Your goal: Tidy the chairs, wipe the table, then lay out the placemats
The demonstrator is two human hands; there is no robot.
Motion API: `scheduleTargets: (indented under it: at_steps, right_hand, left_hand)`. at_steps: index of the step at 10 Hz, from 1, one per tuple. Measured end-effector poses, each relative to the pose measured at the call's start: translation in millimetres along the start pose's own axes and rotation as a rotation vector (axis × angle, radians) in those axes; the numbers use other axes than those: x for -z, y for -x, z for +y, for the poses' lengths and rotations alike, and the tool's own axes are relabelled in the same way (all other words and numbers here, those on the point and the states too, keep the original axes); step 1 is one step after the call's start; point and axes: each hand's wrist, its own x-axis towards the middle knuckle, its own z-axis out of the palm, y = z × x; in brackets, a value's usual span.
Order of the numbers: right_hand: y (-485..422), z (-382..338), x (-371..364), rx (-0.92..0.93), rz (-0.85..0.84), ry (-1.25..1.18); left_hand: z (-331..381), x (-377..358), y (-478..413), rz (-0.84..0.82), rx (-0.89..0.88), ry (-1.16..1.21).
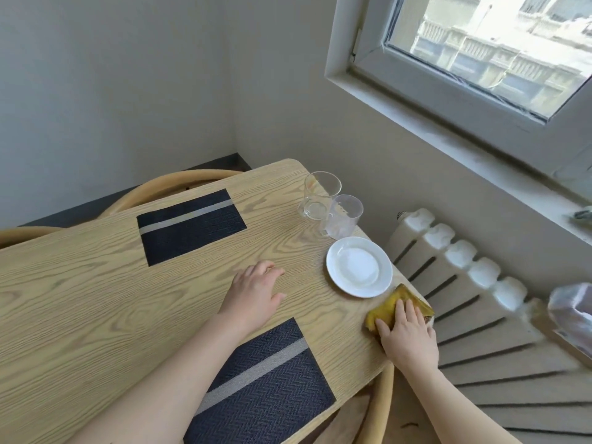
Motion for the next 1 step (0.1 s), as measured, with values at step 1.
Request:
scheduleTargets:
  at_steps: [1]
  right_hand:
    - [5.2,-5.7,5.1,0.004,0.043,-0.02]
  left_hand:
    - [-0.5,2.6,5.4,0.009,-0.006,-0.017]
